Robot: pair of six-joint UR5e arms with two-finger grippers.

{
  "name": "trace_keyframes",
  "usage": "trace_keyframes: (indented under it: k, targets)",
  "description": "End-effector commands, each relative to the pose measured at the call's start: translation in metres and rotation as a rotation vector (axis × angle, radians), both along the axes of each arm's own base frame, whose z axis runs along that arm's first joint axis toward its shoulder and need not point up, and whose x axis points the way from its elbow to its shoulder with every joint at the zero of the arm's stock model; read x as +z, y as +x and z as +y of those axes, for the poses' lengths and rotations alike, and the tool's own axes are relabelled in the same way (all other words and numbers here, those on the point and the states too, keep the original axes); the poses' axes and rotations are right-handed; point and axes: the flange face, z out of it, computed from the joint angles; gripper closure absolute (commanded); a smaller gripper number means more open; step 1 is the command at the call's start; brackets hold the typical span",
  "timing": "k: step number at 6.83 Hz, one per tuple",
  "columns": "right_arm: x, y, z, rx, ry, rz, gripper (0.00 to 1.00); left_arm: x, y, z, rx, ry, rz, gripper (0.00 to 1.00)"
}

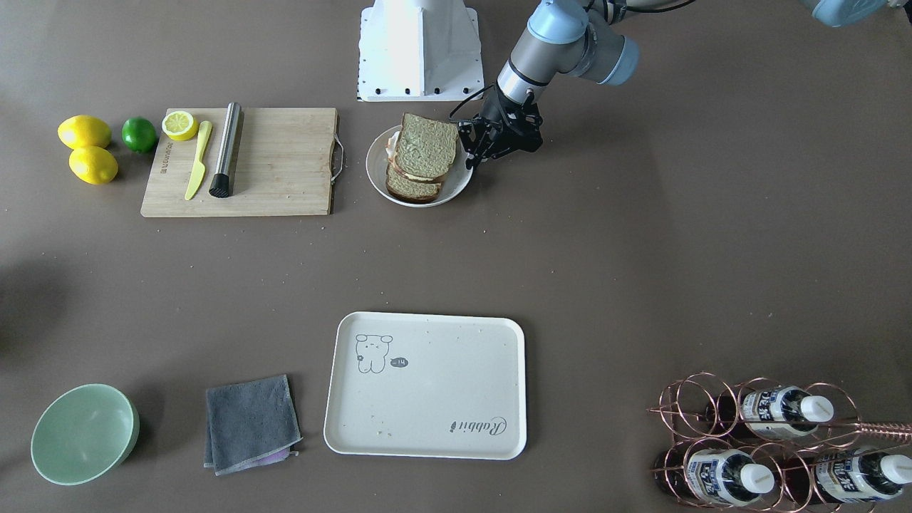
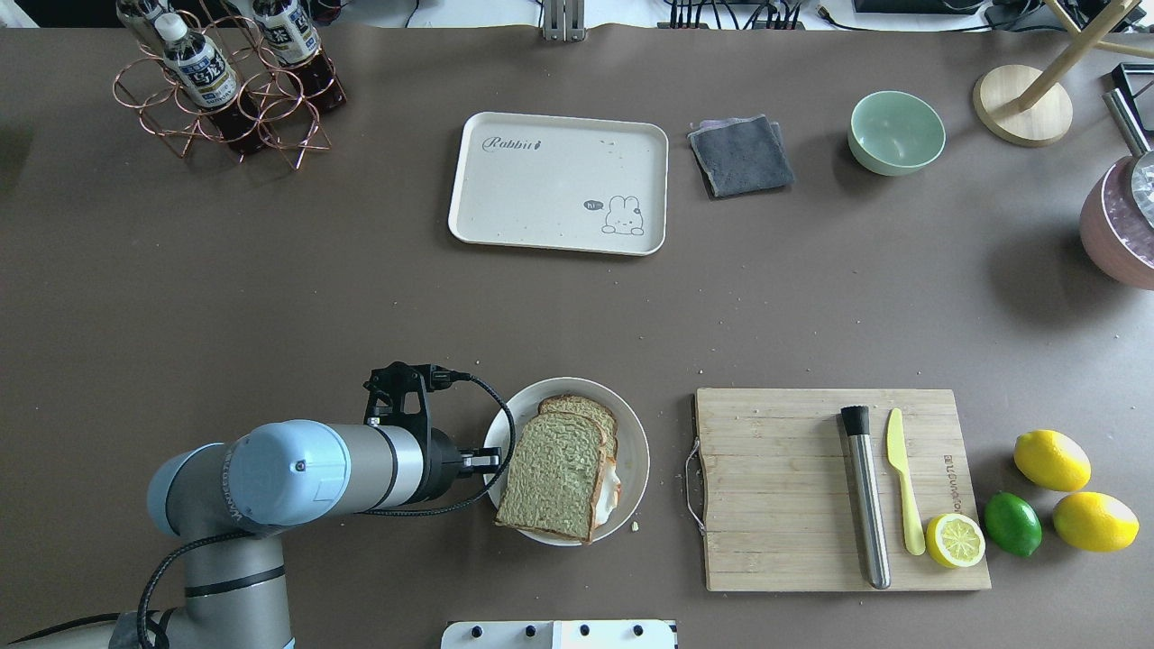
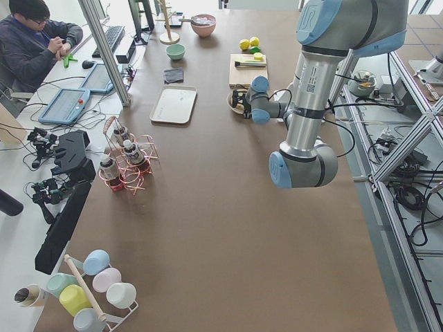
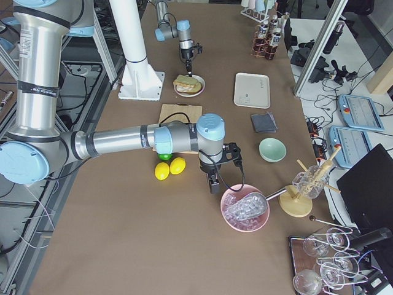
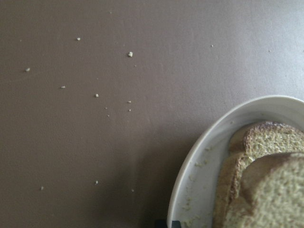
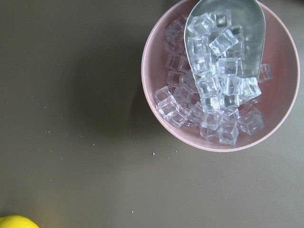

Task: Make sandwich and place on tray
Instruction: 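Carry the plate with the left gripper and lower it onto the cream tray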

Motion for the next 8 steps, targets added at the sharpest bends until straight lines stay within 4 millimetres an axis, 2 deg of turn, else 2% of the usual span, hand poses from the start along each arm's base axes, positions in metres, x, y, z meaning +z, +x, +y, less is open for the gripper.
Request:
trace_keyframes:
  k: [1,3,5,8]
  targets:
    - [0.017,0.002,0.011,-0.011,-0.027,0.004,0.00,-0.016,-0.017,-0.041,-0.057,0.020,0.014,1.00]
    - [0.040,0.011,0.031,0.002,-0.075,0.011,0.00,-0.019,-0.032,-0.101,-0.063,0.047,-0.006,1.00]
    - [0.073,0.019,0.044,0.020,-0.146,0.015,0.00,-0.021,-0.044,-0.165,-0.085,0.065,-0.034,1.00]
    - [0.084,0.022,0.049,0.028,-0.171,0.013,0.00,-0.038,-0.038,-0.266,-0.112,0.054,-0.084,1.00]
